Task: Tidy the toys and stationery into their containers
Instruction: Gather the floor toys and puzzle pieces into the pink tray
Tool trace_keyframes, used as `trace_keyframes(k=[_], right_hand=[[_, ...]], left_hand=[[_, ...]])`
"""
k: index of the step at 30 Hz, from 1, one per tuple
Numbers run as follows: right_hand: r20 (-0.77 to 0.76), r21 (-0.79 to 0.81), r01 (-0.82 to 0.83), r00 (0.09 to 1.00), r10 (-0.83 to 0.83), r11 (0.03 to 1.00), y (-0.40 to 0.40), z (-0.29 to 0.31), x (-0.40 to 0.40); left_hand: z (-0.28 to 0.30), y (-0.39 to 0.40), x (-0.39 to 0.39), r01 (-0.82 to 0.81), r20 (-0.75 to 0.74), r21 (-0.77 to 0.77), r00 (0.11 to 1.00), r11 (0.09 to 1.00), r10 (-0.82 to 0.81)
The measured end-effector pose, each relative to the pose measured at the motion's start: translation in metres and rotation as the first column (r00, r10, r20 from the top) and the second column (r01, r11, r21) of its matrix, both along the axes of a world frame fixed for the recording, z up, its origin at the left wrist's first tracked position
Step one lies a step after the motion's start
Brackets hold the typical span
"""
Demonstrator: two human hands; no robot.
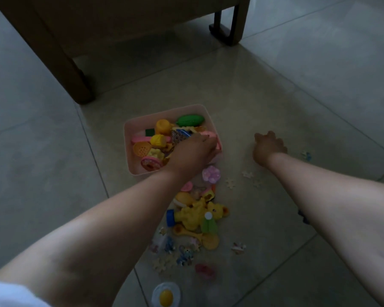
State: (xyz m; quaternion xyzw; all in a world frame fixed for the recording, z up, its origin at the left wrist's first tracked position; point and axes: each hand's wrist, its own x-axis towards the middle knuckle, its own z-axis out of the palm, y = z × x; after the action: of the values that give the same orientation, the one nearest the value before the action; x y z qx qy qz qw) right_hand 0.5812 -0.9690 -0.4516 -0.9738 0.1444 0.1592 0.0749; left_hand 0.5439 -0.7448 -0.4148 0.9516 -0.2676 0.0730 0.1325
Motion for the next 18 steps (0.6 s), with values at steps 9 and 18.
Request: trace_keyframes(k=[9,18], right_hand=[[-0.121,0.075,-0.119,0.984,0.128,0.99,-0.009,-0.007,-0.019],[0.114,0.39,-0.039,0.993,-0.007,0.92,0.027,0.028,-0.004]], left_hand=[[-0.038,-0.041,-0.017,0.031,-0.317,0.358,0.944,0.933,0.09],[-0.046,-0.041,-0.024,-0.076,-0.464,0.29,0.861,0.954,0.21]])
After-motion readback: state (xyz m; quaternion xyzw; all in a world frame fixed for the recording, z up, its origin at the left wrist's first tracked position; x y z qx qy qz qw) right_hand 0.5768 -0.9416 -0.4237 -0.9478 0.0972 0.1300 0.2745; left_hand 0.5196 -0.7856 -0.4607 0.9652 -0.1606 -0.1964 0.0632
